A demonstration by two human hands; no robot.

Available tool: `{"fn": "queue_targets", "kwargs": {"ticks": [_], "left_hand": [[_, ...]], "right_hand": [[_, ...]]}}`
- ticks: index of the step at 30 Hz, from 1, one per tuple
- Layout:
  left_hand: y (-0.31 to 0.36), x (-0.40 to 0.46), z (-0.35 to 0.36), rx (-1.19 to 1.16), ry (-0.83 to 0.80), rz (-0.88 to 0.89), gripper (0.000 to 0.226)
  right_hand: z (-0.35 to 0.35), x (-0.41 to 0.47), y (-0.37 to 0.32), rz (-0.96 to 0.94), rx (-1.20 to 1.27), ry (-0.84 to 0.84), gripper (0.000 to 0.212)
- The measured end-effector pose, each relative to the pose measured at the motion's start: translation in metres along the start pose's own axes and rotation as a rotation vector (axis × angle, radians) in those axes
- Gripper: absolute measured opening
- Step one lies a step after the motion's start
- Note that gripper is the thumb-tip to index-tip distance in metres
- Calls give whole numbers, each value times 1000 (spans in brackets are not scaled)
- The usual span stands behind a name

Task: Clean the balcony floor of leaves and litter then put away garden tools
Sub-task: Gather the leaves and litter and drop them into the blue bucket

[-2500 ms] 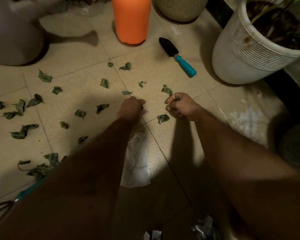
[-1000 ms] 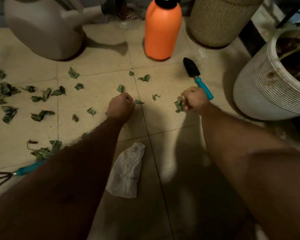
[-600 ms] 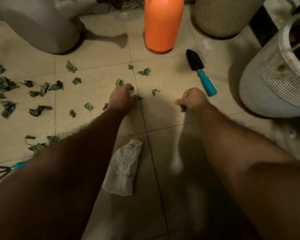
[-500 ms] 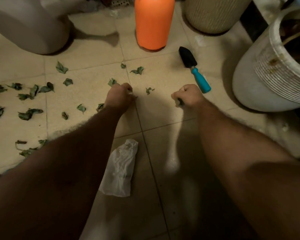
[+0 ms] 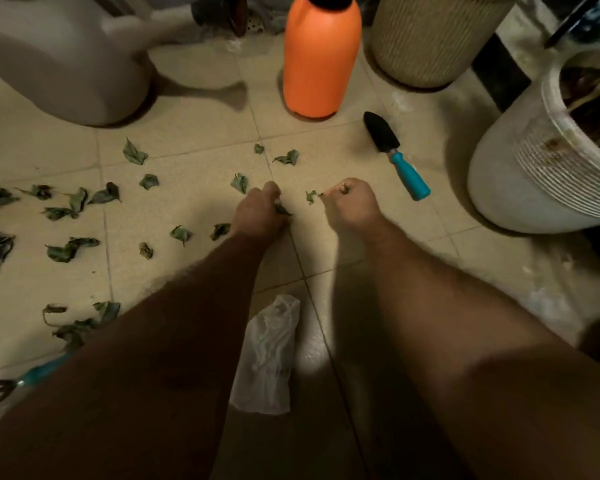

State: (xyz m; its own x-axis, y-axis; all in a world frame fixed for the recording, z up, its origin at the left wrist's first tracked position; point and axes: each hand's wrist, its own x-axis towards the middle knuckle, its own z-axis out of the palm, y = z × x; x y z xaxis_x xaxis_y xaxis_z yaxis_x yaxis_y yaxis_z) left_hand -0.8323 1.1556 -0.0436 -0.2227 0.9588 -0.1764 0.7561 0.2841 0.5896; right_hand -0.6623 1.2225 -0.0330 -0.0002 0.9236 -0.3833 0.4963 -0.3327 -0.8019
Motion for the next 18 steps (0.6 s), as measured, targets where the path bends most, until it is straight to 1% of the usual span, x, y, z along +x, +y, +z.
{"fn": "queue_targets", "kwargs": {"ticks": [1, 4, 6, 8, 11, 13, 16, 18], "left_hand": [[1, 3, 1, 27, -19, 19, 36], [2, 10, 4, 135, -80, 34, 20], [1, 13, 5, 134, -73, 48, 17], [-1, 13, 4, 63, -39, 66, 15], [0, 17, -5, -101, 67, 17, 6], [-1, 21, -11, -220, 132, -43, 8], [-5, 27, -16, -413, 170, -122, 12], [-7, 28, -17, -452, 177, -142, 15]], "right_hand": [[6, 1, 0, -27, -97, 22, 21], [16, 2, -5, -84, -296, 100, 32], [21, 3, -8, -82, -407, 125, 47], [26, 4, -8, -57, -484, 118, 55], [33, 5, -6, -60, -564, 129, 51], [37, 5, -6, -67, -584, 155, 43], [42, 6, -5, -72, -594, 164, 29], [43, 6, -4, -76, -609, 148, 23]]}}
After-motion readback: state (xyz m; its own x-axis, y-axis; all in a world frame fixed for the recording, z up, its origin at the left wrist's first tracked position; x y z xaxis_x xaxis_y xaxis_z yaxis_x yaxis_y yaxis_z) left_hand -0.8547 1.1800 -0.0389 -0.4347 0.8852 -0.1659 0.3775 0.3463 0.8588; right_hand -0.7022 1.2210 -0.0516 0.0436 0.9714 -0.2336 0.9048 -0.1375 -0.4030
